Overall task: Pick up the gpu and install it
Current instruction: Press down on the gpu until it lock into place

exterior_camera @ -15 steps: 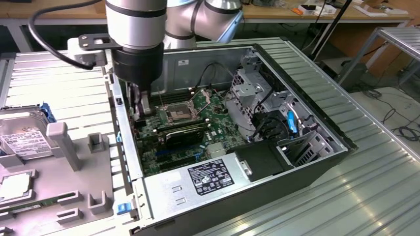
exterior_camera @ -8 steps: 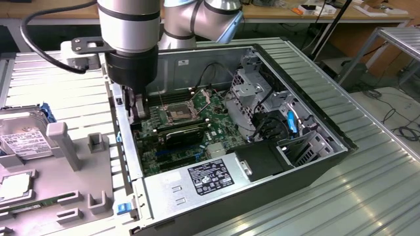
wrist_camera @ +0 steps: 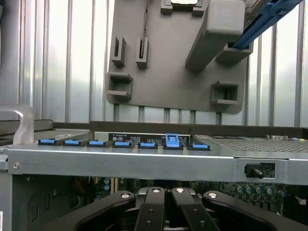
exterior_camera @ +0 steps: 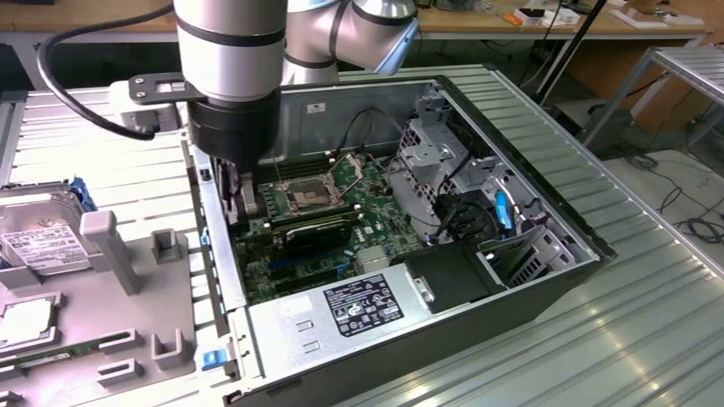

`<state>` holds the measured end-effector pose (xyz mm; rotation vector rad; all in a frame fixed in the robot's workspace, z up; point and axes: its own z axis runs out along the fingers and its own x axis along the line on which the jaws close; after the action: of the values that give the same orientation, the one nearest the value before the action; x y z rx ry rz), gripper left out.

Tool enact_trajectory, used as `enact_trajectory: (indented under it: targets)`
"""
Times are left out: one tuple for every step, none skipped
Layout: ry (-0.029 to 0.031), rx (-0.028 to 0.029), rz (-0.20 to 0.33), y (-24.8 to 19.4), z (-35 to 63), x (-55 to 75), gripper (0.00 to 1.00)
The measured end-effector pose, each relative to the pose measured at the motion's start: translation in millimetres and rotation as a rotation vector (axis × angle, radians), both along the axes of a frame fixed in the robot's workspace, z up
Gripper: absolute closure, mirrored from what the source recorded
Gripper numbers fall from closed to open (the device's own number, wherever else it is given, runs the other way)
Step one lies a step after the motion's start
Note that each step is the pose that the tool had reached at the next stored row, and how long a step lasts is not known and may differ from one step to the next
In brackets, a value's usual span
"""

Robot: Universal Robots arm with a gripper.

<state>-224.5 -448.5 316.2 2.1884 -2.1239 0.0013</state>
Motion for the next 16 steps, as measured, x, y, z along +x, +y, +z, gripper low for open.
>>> enact_trajectory:
  targets:
    - [0.0, -0.0001, 0.0, 1.9, 0.0, 0.0, 0.89]
    - [0.0, -0.0001, -0.001, 2.6, 0.0, 0.0, 0.89]
    - [0.0, -0.0001, -0.001, 2.6, 0.0, 0.0, 0.89]
    - [0.0, -0.0001, 0.0, 2.6, 0.0, 0.0, 0.89]
    - [-0.0001, 0.0, 0.0, 2.7, 0.0, -0.2, 0.89]
    - [0.0, -0.0001, -0.001, 3.1, 0.0, -1.0, 0.89]
    - [-0.0001, 0.0, -0.001, 3.4, -0.1, -1.3, 0.89]
    - [-0.0001, 0.0, -0.001, 3.4, -0.1, -1.2, 0.89]
    - [-0.0001, 0.0, -0.001, 3.5, -0.4, -1.3, 0.89]
    - [-0.0001, -0.0001, -0.001, 3.6, -1.0, -1.4, 0.89]
    - [0.0, -0.0003, -0.001, 3.5, -1.5, -1.5, 0.89]
    - [0.0002, -0.0008, -0.001, 3.5, -1.9, -1.6, 0.89]
    - [0.0005, -0.0012, -0.001, 3.5, -2.2, -1.7, 0.89]
    - [0.0004, -0.0016, -0.001, 3.5, -2.7, -1.7, 0.89]
    - [0.0003, -0.0017, -0.001, 3.5, -3.0, -1.8, 0.89]
    - [0.0002, -0.0018, -0.001, 3.5, -3.5, -1.7, 0.89]
